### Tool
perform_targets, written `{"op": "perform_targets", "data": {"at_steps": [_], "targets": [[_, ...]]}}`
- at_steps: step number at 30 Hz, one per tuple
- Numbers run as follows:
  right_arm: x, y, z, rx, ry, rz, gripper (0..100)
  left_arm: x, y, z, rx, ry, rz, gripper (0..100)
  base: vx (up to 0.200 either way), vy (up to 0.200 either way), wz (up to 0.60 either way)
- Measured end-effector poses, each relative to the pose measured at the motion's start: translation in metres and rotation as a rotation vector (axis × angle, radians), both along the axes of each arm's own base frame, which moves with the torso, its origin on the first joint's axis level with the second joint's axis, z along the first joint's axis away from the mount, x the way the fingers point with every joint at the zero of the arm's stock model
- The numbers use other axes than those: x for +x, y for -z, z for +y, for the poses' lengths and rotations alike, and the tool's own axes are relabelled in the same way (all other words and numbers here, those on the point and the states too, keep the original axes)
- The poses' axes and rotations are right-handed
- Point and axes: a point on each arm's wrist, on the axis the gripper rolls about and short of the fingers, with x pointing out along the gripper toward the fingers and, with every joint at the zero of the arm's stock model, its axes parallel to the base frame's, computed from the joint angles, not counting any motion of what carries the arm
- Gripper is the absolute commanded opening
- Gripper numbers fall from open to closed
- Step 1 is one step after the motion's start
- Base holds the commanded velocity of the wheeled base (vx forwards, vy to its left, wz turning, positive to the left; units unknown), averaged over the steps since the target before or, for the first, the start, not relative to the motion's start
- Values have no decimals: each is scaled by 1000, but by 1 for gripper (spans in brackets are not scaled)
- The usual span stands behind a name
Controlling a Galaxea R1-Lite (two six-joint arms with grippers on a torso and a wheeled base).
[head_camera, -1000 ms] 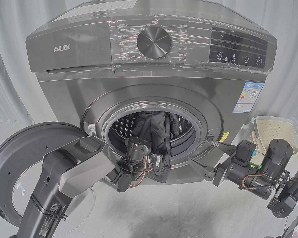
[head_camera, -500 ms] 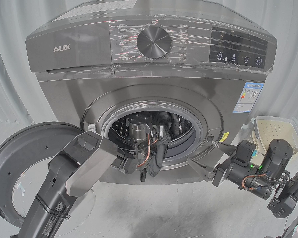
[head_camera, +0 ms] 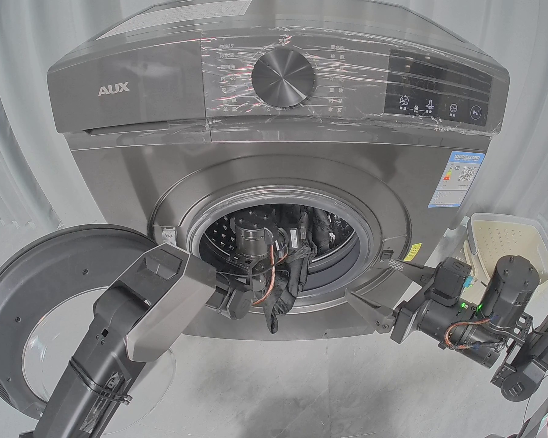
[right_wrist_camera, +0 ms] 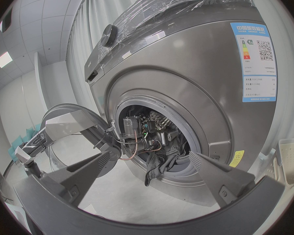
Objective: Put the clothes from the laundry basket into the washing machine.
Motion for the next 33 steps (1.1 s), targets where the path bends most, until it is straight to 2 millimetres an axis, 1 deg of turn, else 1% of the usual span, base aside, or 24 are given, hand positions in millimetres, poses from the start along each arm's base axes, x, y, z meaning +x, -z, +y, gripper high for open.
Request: {"op": "perform_targets", "data": {"at_steps": [3, 6, 11, 16, 21, 31, 32, 33], "targets": [[0, 0, 0, 0, 0, 1, 100, -10, 9, 1, 37, 11, 58, 100, 0, 0, 0], [0, 0, 0, 0, 0, 0, 100, -24, 16, 3, 85, 27, 128, 100, 0, 0, 0], [0, 0, 0, -2, -1, 1, 100, -46, 23, 9, 161, 49, 221, 100, 0, 0, 0], [-1, 1, 0, -2, -2, 3, 100, -59, 29, 15, 228, 95, 268, 100, 0, 0, 0], [-1, 1, 0, -2, -2, 3, 100, -59, 35, 15, 239, 100, 276, 100, 0, 0, 0], [0, 1, 0, -4, 1, 4, 100, -45, 46, 11, 224, 100, 254, 100, 0, 0, 0], [0, 1, -1, -4, 2, 5, 100, -44, 47, 10, 225, 100, 257, 0, 0, 0, 0], [0, 1, -1, -4, 2, 5, 100, -44, 49, 10, 227, 100, 260, 0, 0, 0, 0]]}}
